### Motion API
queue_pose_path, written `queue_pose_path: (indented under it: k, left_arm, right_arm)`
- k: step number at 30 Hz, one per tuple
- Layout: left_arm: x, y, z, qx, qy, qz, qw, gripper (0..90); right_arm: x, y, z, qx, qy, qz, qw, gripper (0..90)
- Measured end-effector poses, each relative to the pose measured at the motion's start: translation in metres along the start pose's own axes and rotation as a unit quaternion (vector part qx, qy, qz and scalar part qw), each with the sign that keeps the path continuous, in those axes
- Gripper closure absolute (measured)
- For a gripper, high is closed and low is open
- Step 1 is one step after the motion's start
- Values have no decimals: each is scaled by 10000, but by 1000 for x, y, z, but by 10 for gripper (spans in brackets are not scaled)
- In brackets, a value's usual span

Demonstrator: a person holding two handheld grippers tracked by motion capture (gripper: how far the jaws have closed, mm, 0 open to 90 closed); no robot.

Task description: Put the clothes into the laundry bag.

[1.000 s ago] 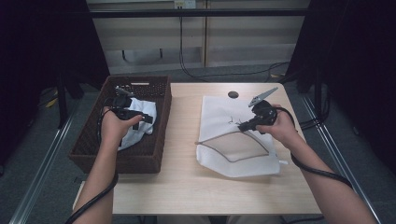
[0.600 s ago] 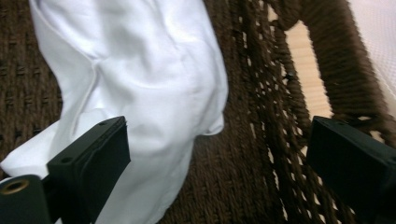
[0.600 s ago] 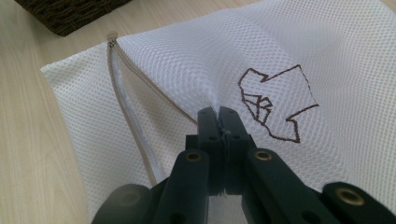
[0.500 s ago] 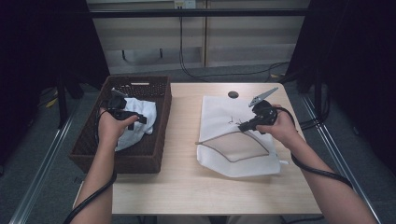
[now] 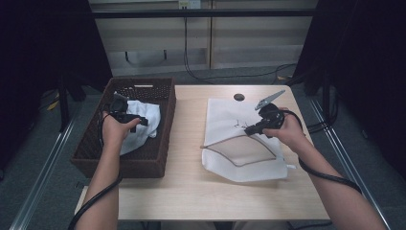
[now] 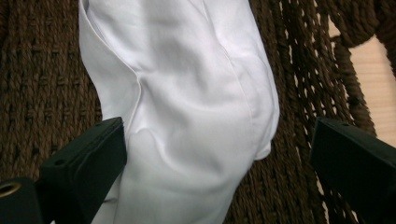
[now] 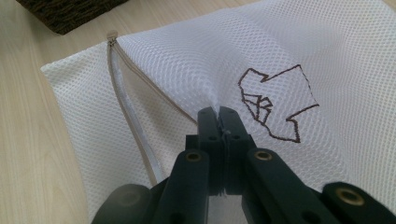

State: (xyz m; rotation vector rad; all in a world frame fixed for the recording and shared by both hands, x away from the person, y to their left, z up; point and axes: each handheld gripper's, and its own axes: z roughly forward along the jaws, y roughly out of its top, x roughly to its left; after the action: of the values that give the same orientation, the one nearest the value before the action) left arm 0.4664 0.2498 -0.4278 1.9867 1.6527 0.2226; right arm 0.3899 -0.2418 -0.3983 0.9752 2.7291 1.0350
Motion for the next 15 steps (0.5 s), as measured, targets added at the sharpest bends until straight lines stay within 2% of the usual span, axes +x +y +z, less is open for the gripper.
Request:
queue_pose_path:
  k: [5,7,9,15]
  left_arm:
    - [3,1,10,48,92,30,9999,23]
    - [4,0,15,-1,94,-55,9999,22]
    - [6,0,18,37,105,-38,9999,20]
    - [11,-1,26,-27,97,-157,9998,32]
  right_arm:
    - [1,1,1,35,-3,7,10000,900]
    - [1,0,2,41,8,34,10000,900]
    - [0,0,2,38,13,36,10000,900]
    - [-1,-1,3,-1,23,37,10000,900]
